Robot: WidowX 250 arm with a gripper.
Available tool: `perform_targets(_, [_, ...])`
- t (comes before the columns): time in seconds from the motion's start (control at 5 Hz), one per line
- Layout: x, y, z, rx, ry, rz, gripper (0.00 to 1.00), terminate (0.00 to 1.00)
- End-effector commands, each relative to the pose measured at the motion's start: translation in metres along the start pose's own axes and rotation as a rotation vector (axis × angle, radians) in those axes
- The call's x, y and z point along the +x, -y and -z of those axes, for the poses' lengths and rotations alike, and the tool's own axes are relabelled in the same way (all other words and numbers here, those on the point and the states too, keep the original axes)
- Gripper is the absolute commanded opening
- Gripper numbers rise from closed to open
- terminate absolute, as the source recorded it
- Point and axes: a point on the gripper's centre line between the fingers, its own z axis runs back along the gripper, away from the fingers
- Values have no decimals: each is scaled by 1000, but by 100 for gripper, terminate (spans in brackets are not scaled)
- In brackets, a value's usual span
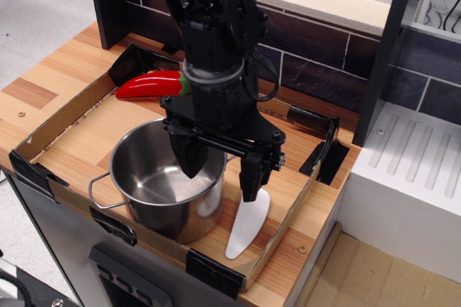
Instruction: Topple metal pot
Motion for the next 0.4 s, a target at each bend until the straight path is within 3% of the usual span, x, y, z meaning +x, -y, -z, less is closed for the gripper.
perform_targets(0.0, [-1, -8, -3, 20, 16, 9, 0, 0])
perform_targets(0.2, [-1, -11, -2, 50, 30, -19, 0, 0])
